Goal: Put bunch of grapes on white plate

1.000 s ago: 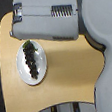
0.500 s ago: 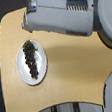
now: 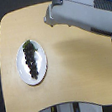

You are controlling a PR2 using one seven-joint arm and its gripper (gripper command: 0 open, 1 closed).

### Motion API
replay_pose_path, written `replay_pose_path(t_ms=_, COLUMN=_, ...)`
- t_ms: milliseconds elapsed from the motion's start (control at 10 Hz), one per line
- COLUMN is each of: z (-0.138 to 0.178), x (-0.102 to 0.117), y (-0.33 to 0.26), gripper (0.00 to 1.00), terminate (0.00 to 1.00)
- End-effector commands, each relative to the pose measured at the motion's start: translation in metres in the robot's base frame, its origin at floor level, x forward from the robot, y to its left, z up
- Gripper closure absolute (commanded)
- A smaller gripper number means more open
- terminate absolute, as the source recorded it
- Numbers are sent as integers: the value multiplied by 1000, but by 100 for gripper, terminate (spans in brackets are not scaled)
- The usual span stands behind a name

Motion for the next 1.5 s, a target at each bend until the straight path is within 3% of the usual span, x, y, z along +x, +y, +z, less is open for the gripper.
replay_pose_path(t_ms=0, z=-15, x=-16, y=-97, gripper=0, terminate=0)
replay_pose_path(t_ms=700, z=-16, x=-10, y=-176, gripper=0, terminate=0)
replay_pose_path(t_ms=1300, z=-16, x=3, y=-186, gripper=0, terminate=0)
replay_pose_path(t_ms=1400, z=-17, x=-5, y=-178, gripper=0, terminate=0)
